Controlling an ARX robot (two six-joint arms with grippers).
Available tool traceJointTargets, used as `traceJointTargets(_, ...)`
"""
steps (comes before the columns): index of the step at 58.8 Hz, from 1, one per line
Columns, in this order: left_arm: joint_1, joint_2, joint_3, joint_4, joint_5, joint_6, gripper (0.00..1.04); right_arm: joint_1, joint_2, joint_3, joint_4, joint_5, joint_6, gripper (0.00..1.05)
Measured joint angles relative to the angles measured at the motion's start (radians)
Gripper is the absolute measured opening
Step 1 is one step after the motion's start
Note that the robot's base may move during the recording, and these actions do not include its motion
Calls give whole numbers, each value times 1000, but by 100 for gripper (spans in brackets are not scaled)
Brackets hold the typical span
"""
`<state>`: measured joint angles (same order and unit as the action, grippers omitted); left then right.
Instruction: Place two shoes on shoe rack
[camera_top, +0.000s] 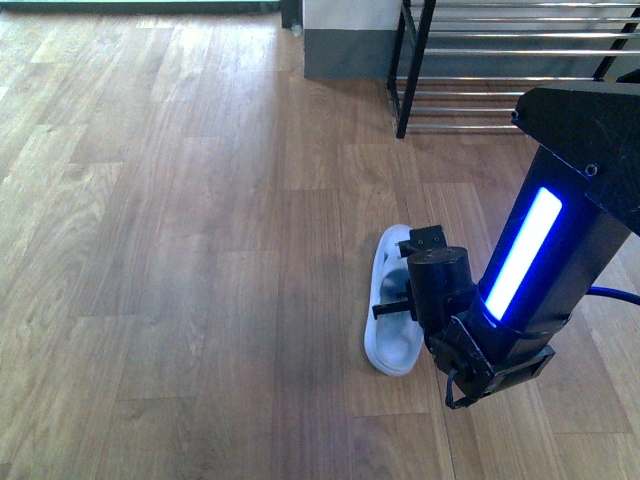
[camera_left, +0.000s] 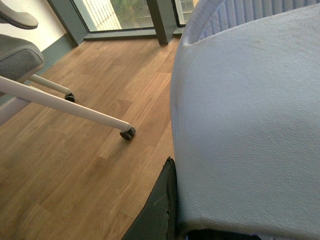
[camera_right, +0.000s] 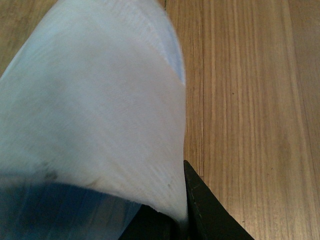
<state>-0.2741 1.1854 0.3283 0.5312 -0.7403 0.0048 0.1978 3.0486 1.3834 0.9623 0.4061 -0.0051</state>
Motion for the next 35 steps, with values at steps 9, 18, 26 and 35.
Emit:
traceJointTargets(9,0,0,0,0,0,0,2,-13,-105,-119,64,-62,-77,2)
traceJointTargets(18,0,0,0,0,0,0,2,-53,-324,-270,124,-170,-220,2)
traceJointTargets(26,0,0,0,0,0,0,2,-104,-588,-415,93,-229,-338,2)
traceJointTargets(35,0,0,0,0,0,0,2,-141,-913,-589,-48,-277,-392,2)
